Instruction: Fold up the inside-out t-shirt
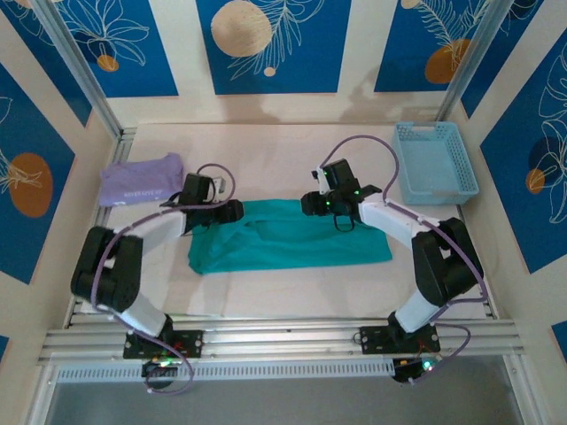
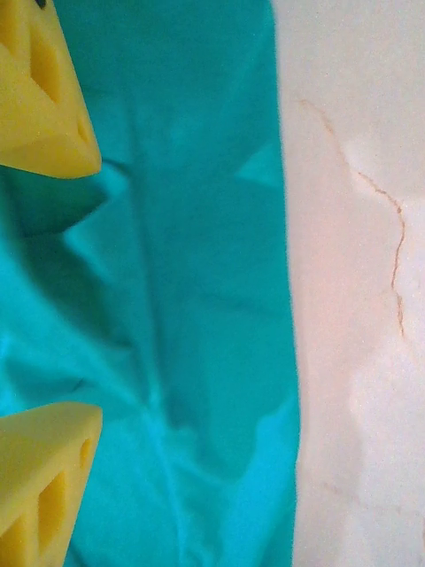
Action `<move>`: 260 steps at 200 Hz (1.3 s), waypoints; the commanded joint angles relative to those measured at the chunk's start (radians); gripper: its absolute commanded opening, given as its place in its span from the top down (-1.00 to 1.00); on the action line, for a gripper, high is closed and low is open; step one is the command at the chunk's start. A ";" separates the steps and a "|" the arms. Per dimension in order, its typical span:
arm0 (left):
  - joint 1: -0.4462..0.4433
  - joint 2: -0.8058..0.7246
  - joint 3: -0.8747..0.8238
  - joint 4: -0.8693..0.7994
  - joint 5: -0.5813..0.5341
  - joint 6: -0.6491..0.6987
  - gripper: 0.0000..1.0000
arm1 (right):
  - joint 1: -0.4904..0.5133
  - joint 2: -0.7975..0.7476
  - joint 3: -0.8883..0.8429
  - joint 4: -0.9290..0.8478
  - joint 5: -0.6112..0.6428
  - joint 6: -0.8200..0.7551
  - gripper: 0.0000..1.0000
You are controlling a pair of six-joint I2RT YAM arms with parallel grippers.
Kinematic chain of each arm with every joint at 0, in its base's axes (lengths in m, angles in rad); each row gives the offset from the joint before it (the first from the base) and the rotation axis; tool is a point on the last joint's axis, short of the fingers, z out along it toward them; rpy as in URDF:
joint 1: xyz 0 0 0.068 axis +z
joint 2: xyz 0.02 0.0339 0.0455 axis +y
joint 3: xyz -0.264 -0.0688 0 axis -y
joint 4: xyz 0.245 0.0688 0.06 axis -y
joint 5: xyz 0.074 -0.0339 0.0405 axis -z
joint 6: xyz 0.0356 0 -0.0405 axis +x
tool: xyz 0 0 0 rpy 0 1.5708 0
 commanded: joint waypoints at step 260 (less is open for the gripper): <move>-0.235 -0.075 -0.114 -0.025 0.122 -0.005 -0.28 | -0.253 -0.201 -0.104 -0.188 0.024 0.041 -0.30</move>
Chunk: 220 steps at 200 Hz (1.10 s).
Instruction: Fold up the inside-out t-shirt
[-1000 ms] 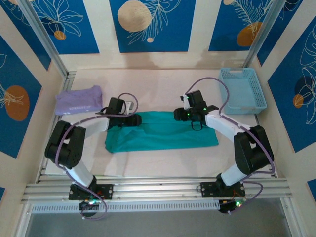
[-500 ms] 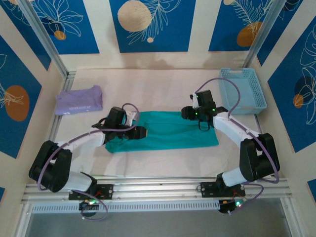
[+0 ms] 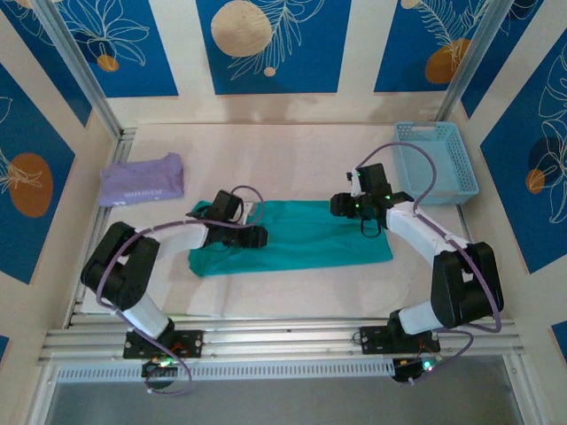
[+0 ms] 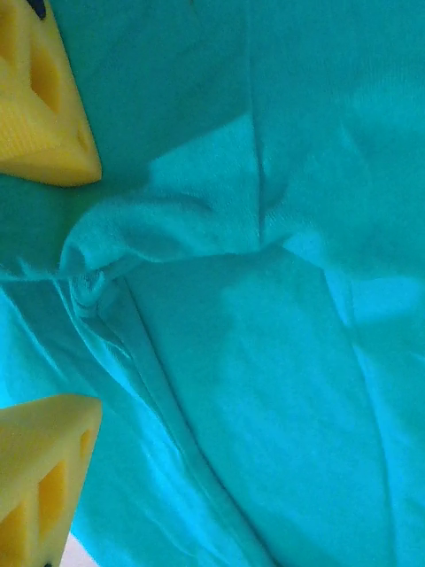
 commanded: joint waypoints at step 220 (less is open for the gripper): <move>0.181 -0.334 -0.207 -0.117 -0.238 0.014 -0.34 | 0.031 0.290 0.173 -0.377 0.328 0.014 0.25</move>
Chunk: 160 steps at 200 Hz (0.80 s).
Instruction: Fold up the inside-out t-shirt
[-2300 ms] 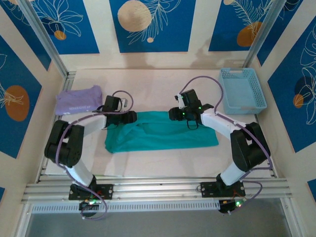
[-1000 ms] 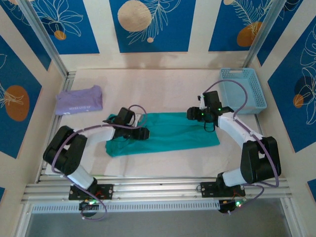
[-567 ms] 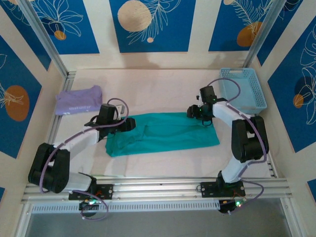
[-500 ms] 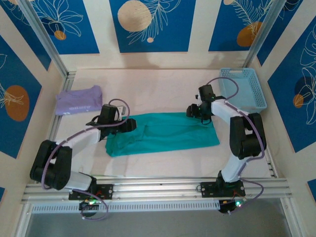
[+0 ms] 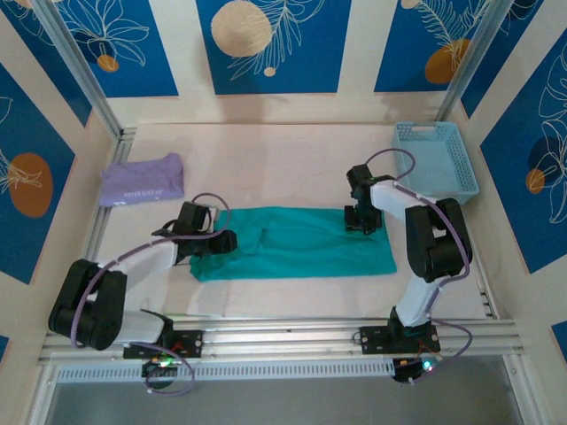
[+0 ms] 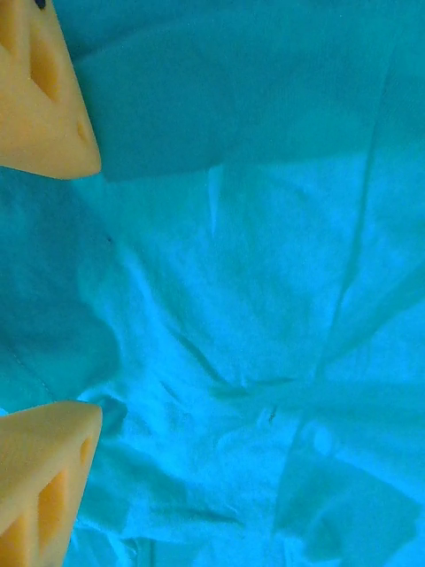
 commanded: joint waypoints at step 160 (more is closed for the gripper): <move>0.076 0.168 0.074 -0.026 -0.029 0.029 -0.70 | 0.143 -0.126 -0.053 0.141 0.029 -0.009 -0.29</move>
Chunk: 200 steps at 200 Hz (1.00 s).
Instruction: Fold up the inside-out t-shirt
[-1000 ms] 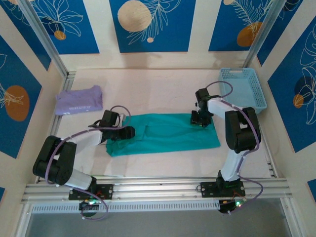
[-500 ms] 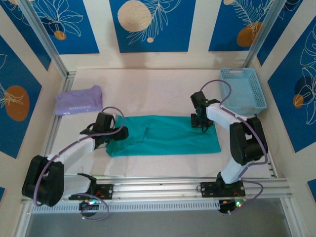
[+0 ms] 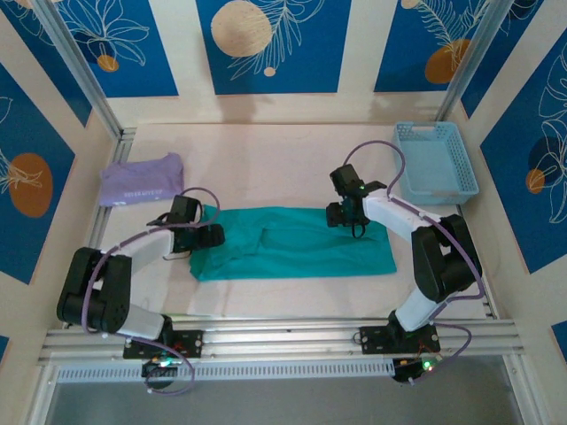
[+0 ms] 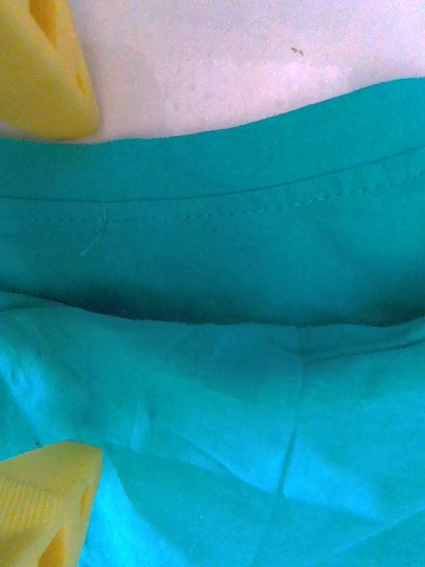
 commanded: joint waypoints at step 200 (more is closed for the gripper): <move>-0.019 -0.074 0.036 -0.060 -0.081 0.047 1.00 | 0.002 -0.058 -0.043 0.036 -0.064 -0.009 -0.29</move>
